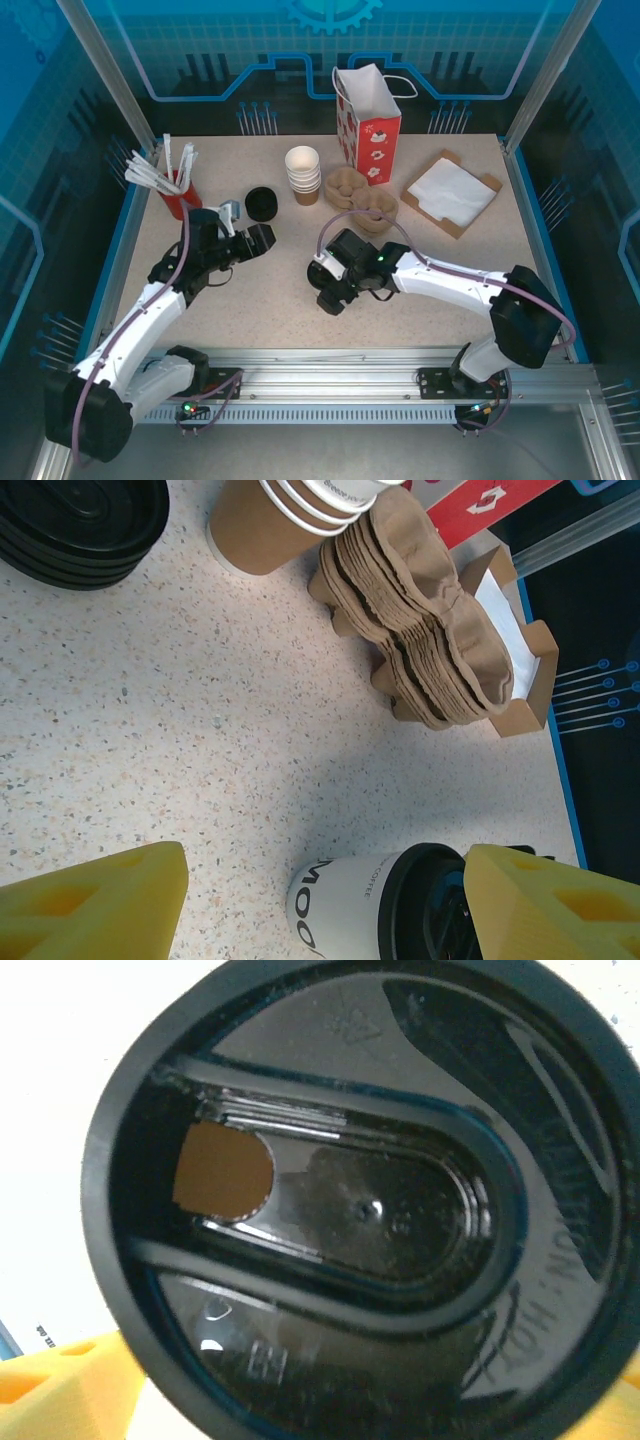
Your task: Pack the takeout coffee
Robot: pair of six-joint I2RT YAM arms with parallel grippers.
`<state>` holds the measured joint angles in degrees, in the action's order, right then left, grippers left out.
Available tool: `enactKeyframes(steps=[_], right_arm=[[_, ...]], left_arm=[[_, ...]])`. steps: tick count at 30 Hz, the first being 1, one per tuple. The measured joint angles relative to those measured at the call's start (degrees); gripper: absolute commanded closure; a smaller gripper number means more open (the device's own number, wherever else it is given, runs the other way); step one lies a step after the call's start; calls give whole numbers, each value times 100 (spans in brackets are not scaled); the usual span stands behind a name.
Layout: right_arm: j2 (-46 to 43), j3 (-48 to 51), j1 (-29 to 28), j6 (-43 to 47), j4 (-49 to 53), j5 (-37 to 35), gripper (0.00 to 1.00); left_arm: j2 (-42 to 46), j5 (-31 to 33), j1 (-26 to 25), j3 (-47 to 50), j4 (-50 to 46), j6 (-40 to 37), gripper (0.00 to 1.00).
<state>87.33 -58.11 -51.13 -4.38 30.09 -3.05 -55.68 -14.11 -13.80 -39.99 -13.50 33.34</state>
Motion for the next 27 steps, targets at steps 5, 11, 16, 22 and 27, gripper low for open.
enactKeyframes(steps=[5,11,16,22,27], right_arm=[[201,-22,0,85,-98,-24,12],[428,-236,-11,166,-186,-122,18],[734,-535,-22,192,-293,-146,19],[1366,-1193,-22,212,-442,-144,20],[1943,-1902,-22,251,-492,-149,18]], left_arm=[[20,-2,15,-4,-2,0,25],[31,-2,17,-4,-9,-2,25],[92,-2,26,-4,-24,-4,25],[251,83,50,-4,-118,-31,24],[474,251,133,-4,-247,-28,23]])
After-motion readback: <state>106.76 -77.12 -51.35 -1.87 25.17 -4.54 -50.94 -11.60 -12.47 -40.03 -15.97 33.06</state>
